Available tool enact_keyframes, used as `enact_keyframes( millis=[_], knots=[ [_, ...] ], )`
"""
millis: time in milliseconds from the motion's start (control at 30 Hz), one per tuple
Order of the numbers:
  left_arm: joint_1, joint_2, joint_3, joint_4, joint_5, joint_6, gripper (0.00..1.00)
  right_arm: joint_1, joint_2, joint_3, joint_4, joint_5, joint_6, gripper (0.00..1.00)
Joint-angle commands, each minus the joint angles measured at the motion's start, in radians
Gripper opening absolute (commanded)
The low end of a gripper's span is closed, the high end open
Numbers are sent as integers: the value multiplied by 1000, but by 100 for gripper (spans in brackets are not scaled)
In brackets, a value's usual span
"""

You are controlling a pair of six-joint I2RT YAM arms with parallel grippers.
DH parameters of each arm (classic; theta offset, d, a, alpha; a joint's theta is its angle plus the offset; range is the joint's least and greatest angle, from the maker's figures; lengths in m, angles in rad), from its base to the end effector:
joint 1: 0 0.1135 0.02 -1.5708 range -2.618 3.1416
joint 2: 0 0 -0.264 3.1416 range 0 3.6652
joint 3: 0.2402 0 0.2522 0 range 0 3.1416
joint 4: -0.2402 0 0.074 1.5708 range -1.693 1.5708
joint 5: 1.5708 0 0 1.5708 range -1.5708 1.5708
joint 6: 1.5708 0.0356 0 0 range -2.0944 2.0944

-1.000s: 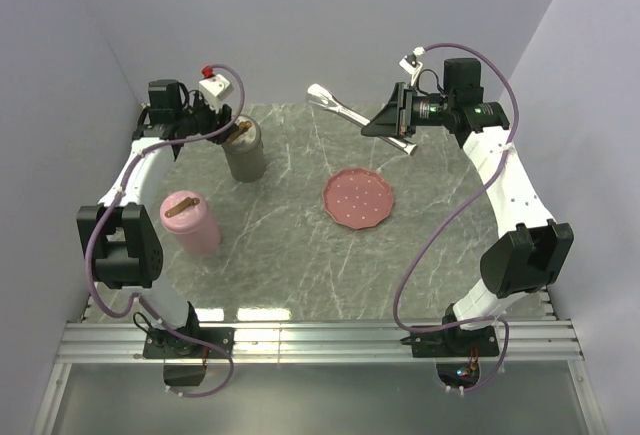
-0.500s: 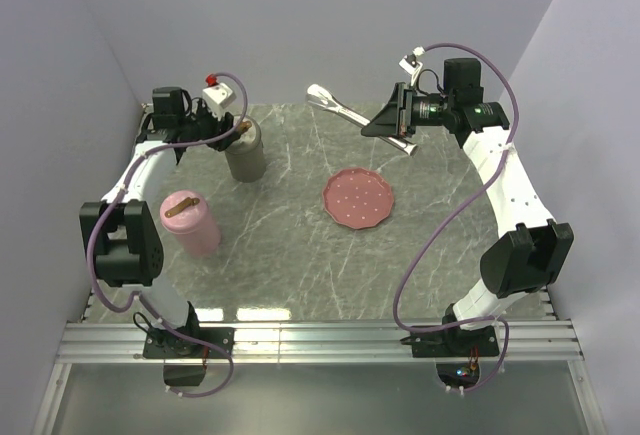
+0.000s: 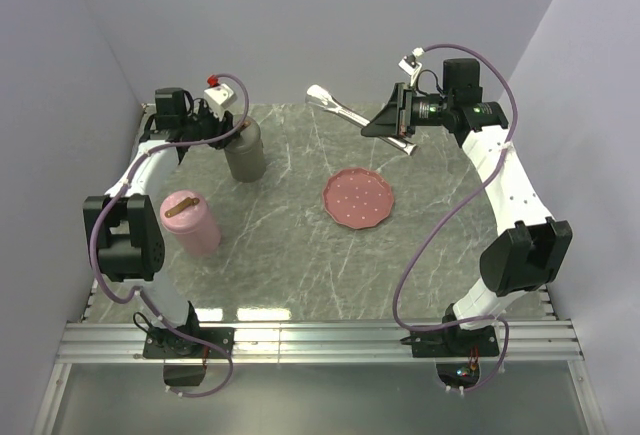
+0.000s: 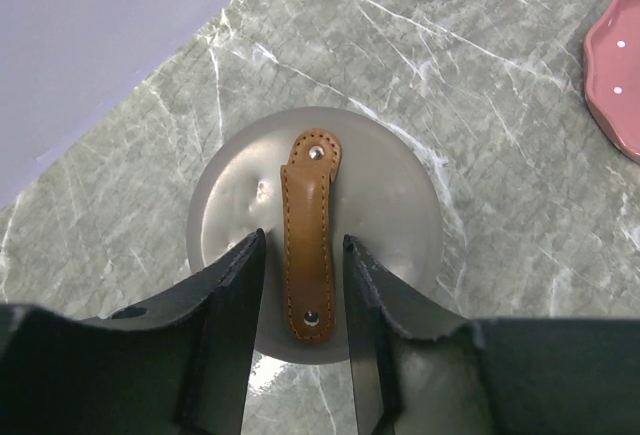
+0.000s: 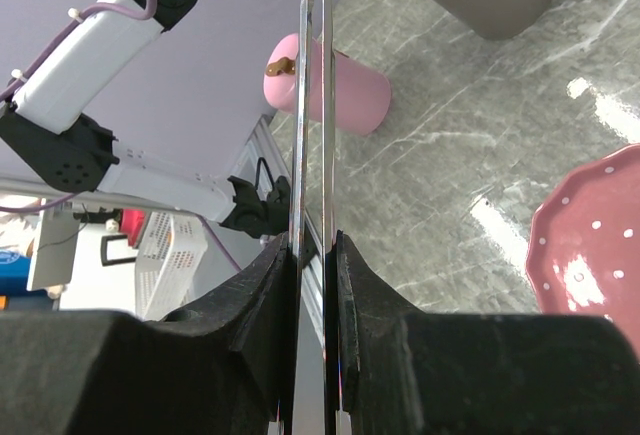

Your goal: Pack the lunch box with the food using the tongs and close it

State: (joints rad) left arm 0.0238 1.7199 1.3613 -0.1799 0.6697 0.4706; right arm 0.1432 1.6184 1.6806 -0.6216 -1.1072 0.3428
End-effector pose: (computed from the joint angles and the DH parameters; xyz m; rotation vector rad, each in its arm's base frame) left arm 0.3976 -0.0126 0.2925 0.8148 1.8328 -0.3907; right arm 0.3414 0.0814 0.4046 -0.4784 2.0438 1.4560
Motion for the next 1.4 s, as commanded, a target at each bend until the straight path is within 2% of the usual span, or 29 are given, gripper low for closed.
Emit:
enact_keyframes(
  millis=[0,200,300,433,800,1367],
  knots=[
    [4,-3,-21,49,25,14,42,-11,0,-4,25,-32,-2,27],
    [4,1,-18,43,18,20,28,-11,0,-7,28,-32,-1,27],
    [4,3,-7,33,13,10,14,-11,-3,-12,34,-32,4,27],
    [2,-2,27,10,5,-12,0,-10,-5,-12,36,-33,5,27],
    [2,17,191,-182,-68,-50,0,-10,-3,-16,45,-37,16,25],
    [-18,188,464,-489,-134,-73,0,-10,3,-9,39,-37,13,24]
  ],
)
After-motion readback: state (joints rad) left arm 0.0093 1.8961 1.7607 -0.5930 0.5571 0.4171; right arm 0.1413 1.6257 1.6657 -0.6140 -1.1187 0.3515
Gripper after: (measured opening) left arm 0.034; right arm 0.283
